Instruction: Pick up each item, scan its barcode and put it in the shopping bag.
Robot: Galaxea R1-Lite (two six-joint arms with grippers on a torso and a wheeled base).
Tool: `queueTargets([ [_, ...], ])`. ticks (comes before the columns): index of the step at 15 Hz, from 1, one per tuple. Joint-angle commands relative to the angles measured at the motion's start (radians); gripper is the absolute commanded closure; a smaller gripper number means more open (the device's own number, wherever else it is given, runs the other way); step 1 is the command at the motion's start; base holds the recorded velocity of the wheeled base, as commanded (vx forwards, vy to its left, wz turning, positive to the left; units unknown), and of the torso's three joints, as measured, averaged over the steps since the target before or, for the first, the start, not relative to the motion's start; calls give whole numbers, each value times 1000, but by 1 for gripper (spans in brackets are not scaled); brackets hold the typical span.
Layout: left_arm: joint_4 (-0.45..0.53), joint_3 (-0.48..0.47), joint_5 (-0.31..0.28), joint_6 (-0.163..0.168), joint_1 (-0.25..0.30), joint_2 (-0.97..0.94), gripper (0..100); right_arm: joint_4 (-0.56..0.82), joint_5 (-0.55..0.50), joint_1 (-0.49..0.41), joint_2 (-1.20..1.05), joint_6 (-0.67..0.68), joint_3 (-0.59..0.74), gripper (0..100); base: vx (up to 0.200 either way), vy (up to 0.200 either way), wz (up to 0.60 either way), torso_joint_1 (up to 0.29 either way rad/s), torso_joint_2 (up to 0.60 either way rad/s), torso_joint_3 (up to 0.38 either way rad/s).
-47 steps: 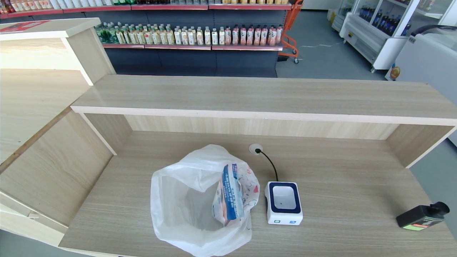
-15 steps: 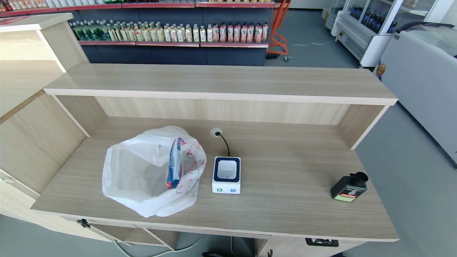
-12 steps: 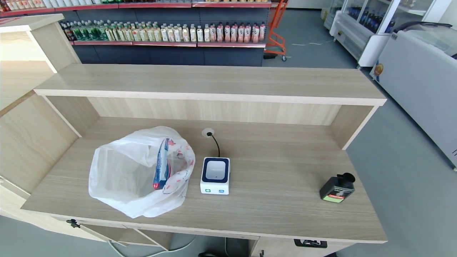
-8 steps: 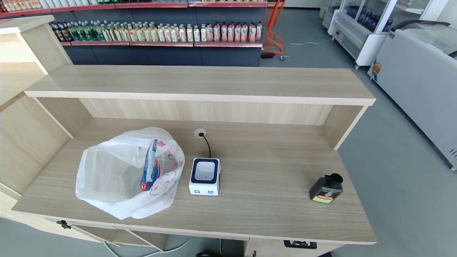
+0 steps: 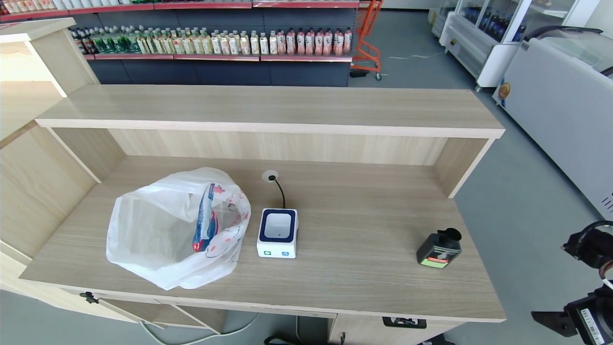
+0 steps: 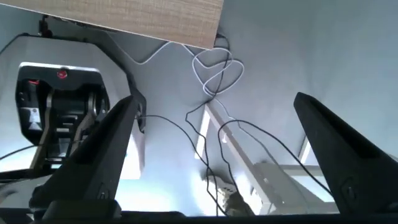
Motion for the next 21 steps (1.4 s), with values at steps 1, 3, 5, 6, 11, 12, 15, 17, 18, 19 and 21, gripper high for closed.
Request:
queueTargets([
  [1, 0, 0, 1, 0, 0, 0, 0, -71, 3, 8, 173, -67, -13, 0, 0, 0, 0, 0, 0, 0],
  [3, 0, 0, 1, 0, 0, 0, 0, -171, 6, 8, 239, -169, -24, 0, 0, 0, 0, 0, 0, 0],
  [5, 0, 0, 1, 0, 0, 0, 0, -209, 89, 46, 279, -188, -38, 0, 0, 0, 0, 0, 0, 0],
  [6, 0, 0, 1, 0, 0, 0, 0, -235, 115, 71, 310, -190, -51, 0, 0, 0, 0, 0, 0, 0],
  [11, 0, 0, 1, 0, 0, 0, 0, -399, 127, 102, 480, -241, -107, 0, 0, 0, 0, 0, 0, 0],
  [12, 0, 0, 1, 0, -2, 0, 0, -402, 144, 102, 498, -254, -111, 0, 0, 0, 0, 0, 0, 0],
  [15, 0, 0, 1, 0, 0, 0, 0, -419, 193, 105, 557, -276, -139, 0, 0, 0, 0, 0, 0, 0],
  [17, 0, 0, 1, 0, 0, 0, 0, -490, 208, 112, 615, -277, -157, 0, 0, 0, 0, 0, 0, 0],
  [18, 0, 0, 1, 0, 0, 0, 0, -498, 207, 123, 633, -277, -173, 0, 0, 0, 0, 0, 0, 0],
  [19, 0, 0, 1, 0, 0, 0, 0, -498, 207, 129, 644, -277, -188, 0, 0, 0, 0, 0, 0, 0],
  [21, 0, 0, 1, 0, 0, 0, 0, -498, 210, 140, 676, -307, -229, 0, 0, 0, 0, 0, 0, 0],
])
